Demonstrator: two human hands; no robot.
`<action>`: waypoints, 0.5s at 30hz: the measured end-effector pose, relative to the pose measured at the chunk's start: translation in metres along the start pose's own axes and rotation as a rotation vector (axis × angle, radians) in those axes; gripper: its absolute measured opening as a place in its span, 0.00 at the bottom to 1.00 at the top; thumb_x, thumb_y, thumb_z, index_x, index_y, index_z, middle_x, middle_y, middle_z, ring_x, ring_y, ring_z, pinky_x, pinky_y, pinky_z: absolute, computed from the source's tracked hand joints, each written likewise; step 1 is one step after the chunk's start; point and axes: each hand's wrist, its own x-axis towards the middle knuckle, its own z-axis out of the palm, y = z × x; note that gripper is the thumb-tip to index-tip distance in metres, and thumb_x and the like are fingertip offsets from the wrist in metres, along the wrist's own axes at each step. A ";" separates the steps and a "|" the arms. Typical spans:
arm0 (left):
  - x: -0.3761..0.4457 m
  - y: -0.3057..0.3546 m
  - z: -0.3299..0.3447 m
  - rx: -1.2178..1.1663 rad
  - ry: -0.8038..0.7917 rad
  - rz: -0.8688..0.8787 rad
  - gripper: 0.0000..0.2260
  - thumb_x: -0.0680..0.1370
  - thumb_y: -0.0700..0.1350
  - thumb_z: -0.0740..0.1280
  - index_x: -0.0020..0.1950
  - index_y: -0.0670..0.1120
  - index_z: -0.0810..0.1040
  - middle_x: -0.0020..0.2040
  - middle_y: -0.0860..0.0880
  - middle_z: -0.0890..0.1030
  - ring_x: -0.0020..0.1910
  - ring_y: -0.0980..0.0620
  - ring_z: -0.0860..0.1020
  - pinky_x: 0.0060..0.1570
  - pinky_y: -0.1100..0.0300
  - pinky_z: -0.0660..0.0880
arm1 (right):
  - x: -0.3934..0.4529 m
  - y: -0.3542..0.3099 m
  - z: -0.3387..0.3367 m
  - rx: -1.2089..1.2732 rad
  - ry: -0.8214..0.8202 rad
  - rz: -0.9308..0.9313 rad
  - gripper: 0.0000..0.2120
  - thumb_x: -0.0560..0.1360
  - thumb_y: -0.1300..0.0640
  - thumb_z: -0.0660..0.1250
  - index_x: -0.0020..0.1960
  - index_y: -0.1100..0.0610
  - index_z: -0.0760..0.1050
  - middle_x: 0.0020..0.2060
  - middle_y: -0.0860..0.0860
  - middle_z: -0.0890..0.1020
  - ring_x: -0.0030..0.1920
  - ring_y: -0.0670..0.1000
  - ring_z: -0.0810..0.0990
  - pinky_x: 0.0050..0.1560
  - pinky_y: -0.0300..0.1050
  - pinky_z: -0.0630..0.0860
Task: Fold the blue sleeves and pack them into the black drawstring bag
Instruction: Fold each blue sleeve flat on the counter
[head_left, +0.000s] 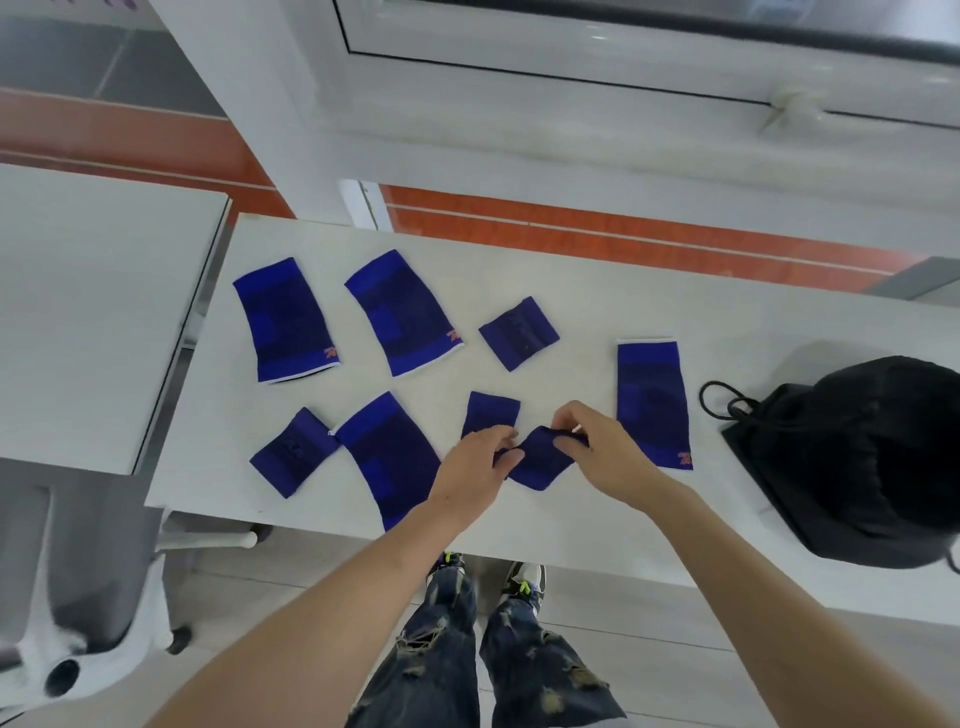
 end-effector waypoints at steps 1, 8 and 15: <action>-0.002 0.002 -0.001 -0.089 0.010 -0.036 0.12 0.83 0.51 0.64 0.64 0.50 0.78 0.54 0.57 0.83 0.54 0.58 0.79 0.56 0.55 0.78 | 0.000 -0.006 -0.001 0.065 0.002 0.001 0.05 0.83 0.58 0.66 0.54 0.49 0.74 0.50 0.43 0.81 0.51 0.49 0.80 0.47 0.39 0.79; -0.004 -0.014 -0.008 -0.286 0.171 -0.224 0.05 0.82 0.47 0.67 0.54 0.49 0.81 0.47 0.55 0.83 0.46 0.55 0.81 0.49 0.57 0.80 | 0.023 -0.014 0.028 0.338 0.082 0.196 0.16 0.78 0.56 0.72 0.62 0.46 0.73 0.55 0.50 0.81 0.52 0.52 0.83 0.51 0.53 0.84; 0.006 -0.025 -0.012 -0.155 0.313 -0.326 0.08 0.83 0.47 0.65 0.59 0.47 0.81 0.50 0.53 0.82 0.45 0.59 0.78 0.37 0.72 0.71 | 0.049 -0.020 0.068 0.315 0.203 0.296 0.19 0.80 0.63 0.68 0.65 0.48 0.66 0.54 0.51 0.80 0.51 0.52 0.82 0.46 0.47 0.83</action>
